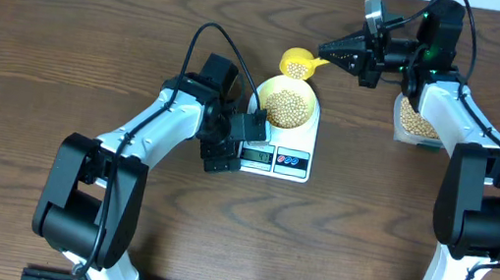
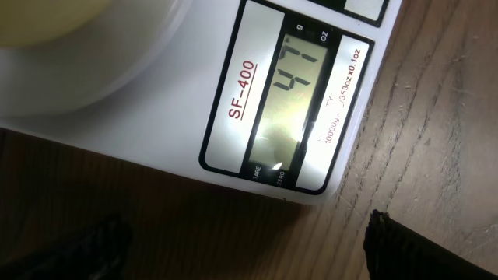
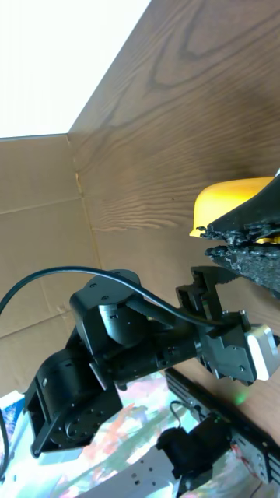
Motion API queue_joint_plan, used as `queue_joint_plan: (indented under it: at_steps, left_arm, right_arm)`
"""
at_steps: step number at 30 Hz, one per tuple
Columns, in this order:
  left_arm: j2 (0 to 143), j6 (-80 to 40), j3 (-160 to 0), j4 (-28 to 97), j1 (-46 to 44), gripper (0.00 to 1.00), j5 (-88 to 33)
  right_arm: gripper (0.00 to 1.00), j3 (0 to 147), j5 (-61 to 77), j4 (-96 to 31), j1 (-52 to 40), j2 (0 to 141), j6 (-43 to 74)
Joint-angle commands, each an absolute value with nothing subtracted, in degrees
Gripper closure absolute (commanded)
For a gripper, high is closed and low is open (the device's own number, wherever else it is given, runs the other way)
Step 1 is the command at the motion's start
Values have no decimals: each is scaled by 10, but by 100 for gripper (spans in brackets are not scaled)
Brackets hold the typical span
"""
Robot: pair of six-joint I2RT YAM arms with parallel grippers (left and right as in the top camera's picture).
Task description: Scoop item into bowl and weigh 50g on scale
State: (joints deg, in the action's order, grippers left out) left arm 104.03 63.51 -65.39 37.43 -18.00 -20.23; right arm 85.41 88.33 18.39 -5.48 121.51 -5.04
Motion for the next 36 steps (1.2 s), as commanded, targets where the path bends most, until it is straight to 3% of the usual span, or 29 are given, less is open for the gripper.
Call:
queue_joint_plan:
  at_steps: [1,36]
  left_arm:
    - [1028,645,-649,376,-177,2,-199]
    - [1029,645,-649,376,-177,2,-199]
  right_arm:
    - [99,852,895,199,-56,1223,-48]
    - [99,852,895,245,-57,1223,-48]
